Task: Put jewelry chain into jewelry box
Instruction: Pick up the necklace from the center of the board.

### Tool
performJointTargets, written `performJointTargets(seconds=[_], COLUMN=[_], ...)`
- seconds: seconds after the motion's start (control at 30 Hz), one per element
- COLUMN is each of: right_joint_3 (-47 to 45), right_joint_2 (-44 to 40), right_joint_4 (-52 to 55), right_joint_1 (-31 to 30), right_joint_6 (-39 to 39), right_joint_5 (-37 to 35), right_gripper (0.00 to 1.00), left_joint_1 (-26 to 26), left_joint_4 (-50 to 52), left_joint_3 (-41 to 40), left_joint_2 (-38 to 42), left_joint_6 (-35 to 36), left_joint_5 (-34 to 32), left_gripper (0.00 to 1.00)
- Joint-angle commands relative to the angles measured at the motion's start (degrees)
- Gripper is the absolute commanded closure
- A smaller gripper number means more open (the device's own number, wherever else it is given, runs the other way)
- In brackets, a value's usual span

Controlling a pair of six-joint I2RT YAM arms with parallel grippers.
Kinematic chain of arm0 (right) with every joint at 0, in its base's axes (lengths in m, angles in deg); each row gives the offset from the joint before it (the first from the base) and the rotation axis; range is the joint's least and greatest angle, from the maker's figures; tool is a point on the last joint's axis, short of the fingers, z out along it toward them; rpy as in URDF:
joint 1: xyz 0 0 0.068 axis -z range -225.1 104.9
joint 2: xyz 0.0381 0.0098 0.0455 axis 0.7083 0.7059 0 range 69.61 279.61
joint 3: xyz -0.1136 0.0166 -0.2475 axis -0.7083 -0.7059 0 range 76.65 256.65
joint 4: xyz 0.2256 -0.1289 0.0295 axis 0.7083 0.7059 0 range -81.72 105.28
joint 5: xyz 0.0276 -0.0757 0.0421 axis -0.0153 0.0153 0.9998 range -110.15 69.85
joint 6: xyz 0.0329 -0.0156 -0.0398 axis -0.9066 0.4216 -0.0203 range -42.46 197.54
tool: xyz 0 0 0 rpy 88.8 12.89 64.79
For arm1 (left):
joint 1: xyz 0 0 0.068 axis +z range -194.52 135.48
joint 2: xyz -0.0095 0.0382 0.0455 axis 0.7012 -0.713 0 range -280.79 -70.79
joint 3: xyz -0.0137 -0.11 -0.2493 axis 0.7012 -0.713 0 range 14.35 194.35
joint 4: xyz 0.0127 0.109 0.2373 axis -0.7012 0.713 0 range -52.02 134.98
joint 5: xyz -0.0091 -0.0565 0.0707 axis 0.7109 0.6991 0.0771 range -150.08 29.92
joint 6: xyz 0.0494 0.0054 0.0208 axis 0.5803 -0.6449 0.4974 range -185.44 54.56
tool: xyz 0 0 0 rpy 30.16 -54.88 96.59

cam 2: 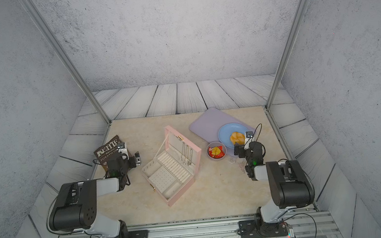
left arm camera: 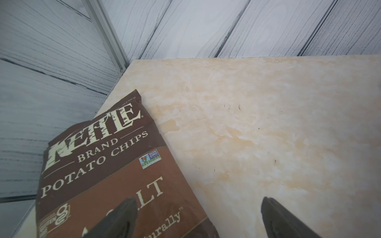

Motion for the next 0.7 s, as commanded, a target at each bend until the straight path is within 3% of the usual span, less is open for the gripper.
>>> performJointTargets(seconds=[0.0, 0.53, 0.67], right_joint_3=[-0.5, -1.4, -2.2], right_joint_2=[0.4, -0.3, -8.5], right_joint_4=[-1.1, -2.6, 2.7], right_joint_1=[0.0, 0.0, 0.1], right_joint_6=[0.4, -0.1, -0.9], right_joint_5=[-0.6, -1.1, -4.1], right_gripper=[0.01, 0.01, 0.01], left_joint_1=[0.3, 0.2, 0.3], left_joint_4=[0.4, -0.8, 6.3], left_joint_3=[0.6, 0.0, -0.4], left_joint_2=[0.7, 1.1, 9.4], left_joint_6=[-0.3, -0.9, -2.5], left_joint_5=[0.3, -0.7, -4.6], left_gripper=[0.01, 0.01, 0.01])
